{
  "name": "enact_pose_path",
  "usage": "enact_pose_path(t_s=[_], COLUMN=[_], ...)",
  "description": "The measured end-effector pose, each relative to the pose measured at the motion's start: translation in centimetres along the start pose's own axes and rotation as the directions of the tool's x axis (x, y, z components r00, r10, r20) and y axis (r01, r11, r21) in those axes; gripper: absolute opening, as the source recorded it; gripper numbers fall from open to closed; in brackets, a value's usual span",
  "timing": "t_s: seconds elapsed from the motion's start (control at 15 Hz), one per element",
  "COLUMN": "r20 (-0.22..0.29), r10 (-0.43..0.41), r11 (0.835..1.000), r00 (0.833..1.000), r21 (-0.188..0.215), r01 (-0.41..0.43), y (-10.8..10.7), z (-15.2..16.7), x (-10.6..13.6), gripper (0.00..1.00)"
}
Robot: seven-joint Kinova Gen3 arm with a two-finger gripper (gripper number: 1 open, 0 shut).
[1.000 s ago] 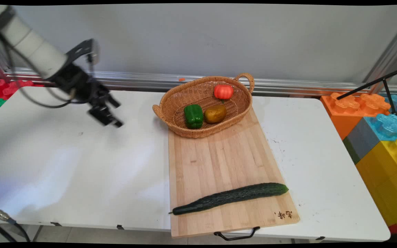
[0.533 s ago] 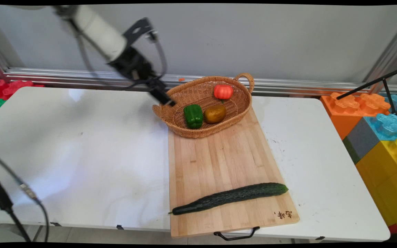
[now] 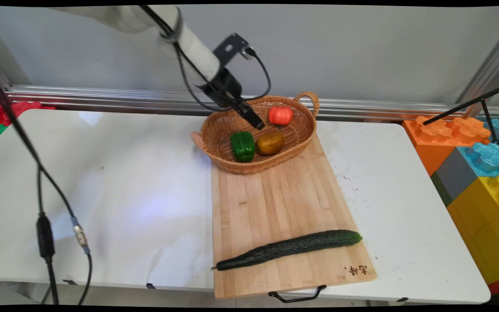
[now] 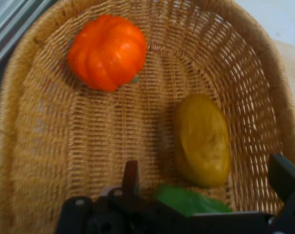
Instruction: Pick up the potato from the vegetable basket
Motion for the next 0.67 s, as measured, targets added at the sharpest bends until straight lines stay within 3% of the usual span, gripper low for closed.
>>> enact_pose_path(t_s=[0.33, 0.67], r20=[0.018, 0.037], r10=[-0.047, -0.066], r11=[0.997, 0.994], r00=[0.999, 0.997], r21=[-0.053, -0.080], r01=[0.048, 0.068], y=[-0.5, -1.0], z=[5.6, 9.0], x=[1.0, 1.3], gripper=[1.00, 1.00])
